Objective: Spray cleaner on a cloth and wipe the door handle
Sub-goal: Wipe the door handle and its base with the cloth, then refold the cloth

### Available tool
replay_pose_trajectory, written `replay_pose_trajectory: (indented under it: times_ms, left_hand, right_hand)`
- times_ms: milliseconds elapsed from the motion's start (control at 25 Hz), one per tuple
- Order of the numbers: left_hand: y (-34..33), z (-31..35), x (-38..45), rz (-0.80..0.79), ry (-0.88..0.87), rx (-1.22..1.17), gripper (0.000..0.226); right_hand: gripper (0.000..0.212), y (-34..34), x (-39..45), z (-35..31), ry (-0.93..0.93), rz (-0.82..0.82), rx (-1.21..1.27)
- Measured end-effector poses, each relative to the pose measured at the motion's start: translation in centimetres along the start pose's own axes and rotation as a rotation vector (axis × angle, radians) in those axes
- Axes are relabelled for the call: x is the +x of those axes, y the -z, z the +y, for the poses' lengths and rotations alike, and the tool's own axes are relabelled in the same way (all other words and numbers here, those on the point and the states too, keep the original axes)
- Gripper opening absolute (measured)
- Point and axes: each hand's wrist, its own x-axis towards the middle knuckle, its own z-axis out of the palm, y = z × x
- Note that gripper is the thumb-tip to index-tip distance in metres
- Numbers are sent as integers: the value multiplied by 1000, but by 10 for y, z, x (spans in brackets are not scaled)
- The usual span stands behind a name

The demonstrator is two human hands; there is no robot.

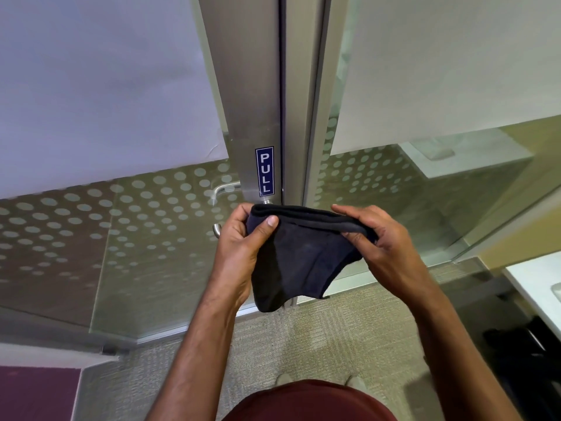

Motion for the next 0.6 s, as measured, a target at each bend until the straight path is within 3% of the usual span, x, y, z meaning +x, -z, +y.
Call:
replay_pose_trajectory:
  times_ms: [120, 280, 360, 480, 600]
  left_hand:
    - [-2, 0, 2, -28, -6, 62, 19]
    - [-10, 2, 3, -79, -24, 240, 22]
    - [-18, 12, 7, -141, -43, 311, 18]
    - [-43, 43, 16, -236, -105, 254, 18]
    - [-77, 62, 33, -290, -146, 100, 11]
  right_hand:
    - [46, 10, -4, -3, -32, 67, 58]
    - [50, 27, -7, -7, -46, -41, 116]
    - [42, 39, -6, -14, -81, -70, 299]
    - [31, 66, 5, -22, -42, 39, 644]
    - [57, 78, 11, -8, -39, 137, 944]
